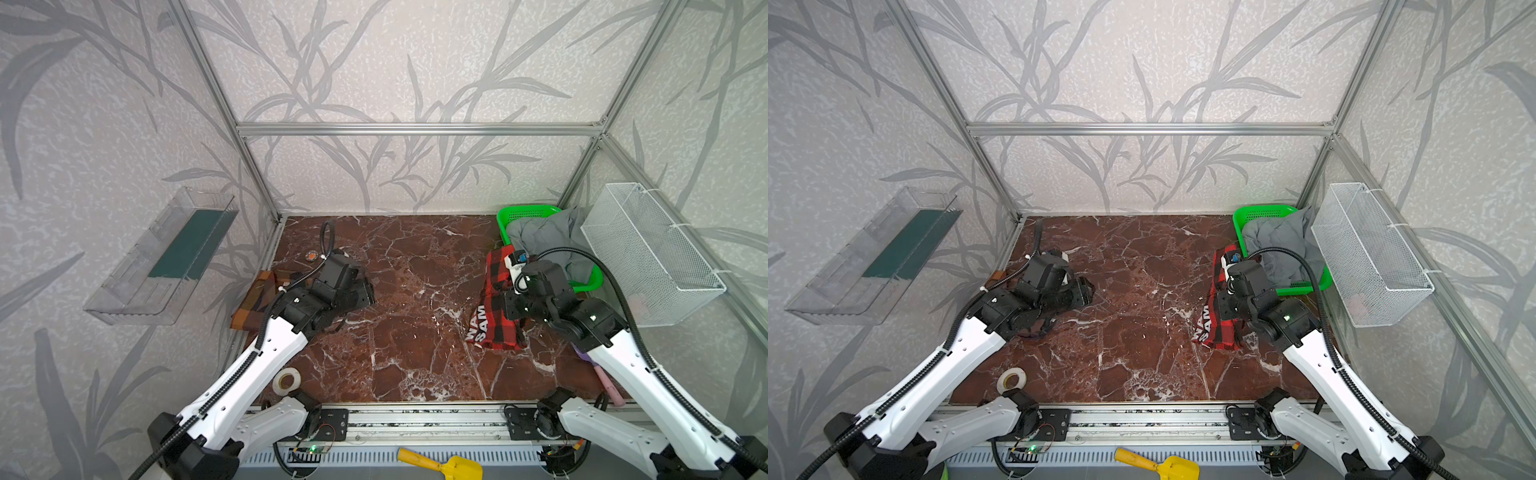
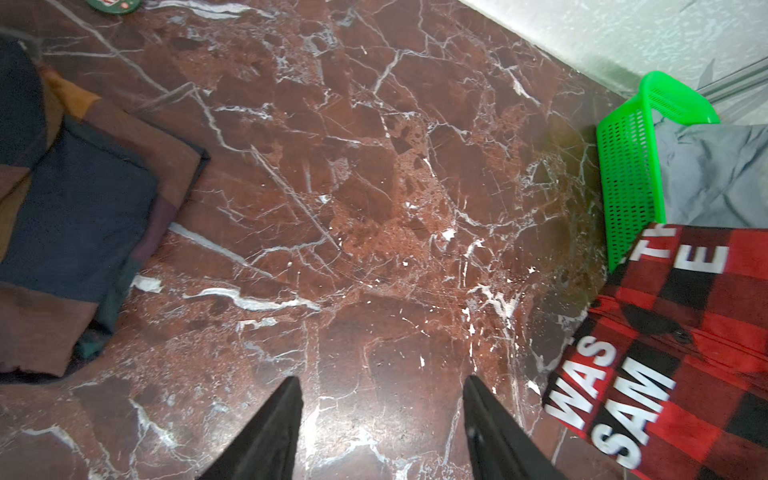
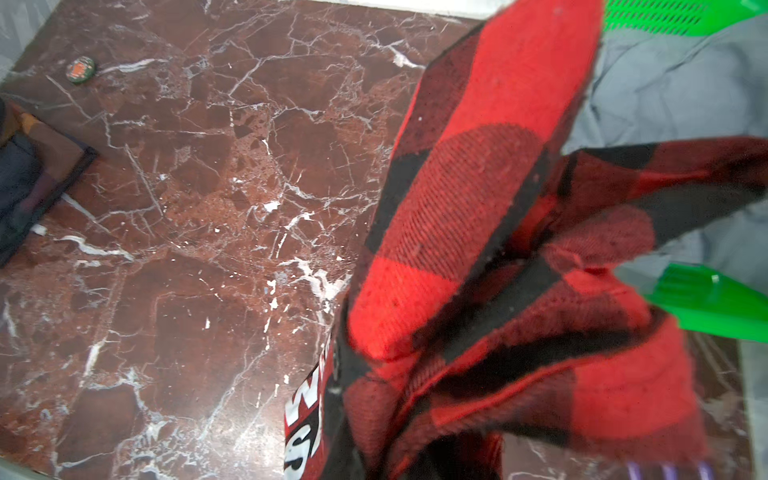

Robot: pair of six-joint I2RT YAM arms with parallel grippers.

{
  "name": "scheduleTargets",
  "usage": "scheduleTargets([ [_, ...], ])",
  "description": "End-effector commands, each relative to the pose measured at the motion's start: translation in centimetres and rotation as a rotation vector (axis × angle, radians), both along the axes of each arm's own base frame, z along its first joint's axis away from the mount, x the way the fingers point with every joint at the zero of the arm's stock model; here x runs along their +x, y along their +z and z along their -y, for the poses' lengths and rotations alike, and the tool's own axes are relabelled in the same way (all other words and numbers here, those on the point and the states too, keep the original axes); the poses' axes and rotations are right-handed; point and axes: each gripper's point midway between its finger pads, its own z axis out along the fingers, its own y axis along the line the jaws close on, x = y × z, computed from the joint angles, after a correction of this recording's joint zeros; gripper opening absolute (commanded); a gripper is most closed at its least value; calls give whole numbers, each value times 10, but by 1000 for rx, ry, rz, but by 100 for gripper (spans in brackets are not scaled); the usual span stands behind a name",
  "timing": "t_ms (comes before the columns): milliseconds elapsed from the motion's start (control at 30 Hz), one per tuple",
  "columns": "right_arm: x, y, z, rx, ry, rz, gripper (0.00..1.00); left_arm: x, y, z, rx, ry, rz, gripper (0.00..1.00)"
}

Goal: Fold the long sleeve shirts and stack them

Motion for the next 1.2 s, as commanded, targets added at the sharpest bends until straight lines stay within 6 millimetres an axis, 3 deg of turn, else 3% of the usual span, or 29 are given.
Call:
scheduleTargets([
  [0,-8,-3,22,-265,12,-44,0,-3,-7,-9,1,-26,23,63],
  [267,11,-11,2,-606,53,-61,0,-10,-29,-37,7,10,29,64],
  [500,22,-3,-36,-805,77,19,0,-23,-21,-62,55,61,44,63],
  [633,17,-11,-60,-875,88,19,0,-29,-19,-72,81,84,61,63],
  [833,-8,-58,-117,-884,192,-4,0,-30,-16,-79,89,111,77,63],
  [1000,-38,-85,-163,-748,278,-14,0,-31,-17,-84,103,130,74,63],
  [1167,-60,-104,-182,-713,302,-21,0,-31,-17,-86,106,141,73,63],
])
